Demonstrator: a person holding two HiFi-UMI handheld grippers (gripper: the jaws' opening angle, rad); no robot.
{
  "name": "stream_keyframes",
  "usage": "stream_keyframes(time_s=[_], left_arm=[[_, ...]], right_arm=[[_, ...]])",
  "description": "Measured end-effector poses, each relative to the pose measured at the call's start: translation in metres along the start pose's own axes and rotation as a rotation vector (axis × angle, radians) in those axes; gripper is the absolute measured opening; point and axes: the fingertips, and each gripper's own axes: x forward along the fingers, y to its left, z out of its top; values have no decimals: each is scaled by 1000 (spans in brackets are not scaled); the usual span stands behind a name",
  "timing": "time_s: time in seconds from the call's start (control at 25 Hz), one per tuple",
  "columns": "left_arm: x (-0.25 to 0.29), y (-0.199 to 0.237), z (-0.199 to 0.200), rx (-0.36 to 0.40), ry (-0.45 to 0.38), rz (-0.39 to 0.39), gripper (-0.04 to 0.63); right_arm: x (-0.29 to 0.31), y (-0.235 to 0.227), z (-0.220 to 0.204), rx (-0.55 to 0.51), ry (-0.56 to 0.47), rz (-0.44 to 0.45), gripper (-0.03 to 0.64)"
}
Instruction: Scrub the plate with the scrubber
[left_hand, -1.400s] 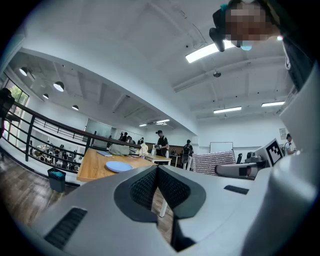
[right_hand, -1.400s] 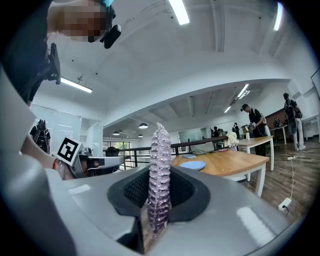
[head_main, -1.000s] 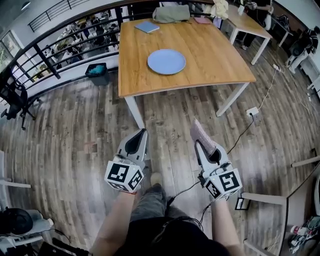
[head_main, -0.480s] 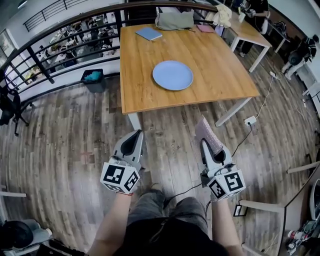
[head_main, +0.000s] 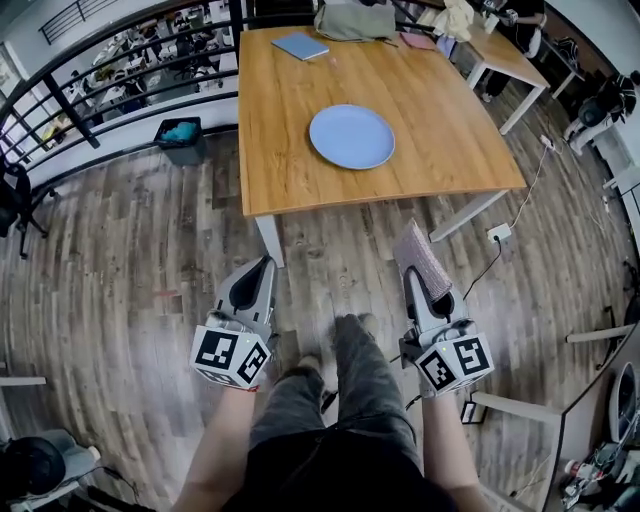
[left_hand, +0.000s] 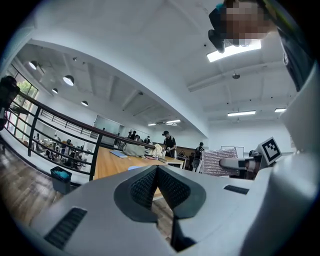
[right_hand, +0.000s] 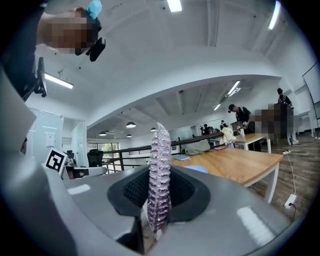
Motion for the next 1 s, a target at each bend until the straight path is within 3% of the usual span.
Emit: stream_keyframes(time_s=[0.52, 1.0], left_arm=[[37, 28, 1, 6, 8, 66, -3], [169, 17, 16, 7, 3, 31, -3]], right_arm=[[70, -15, -4, 18, 9, 104, 77], [144, -88, 6, -23, 28, 189, 77]])
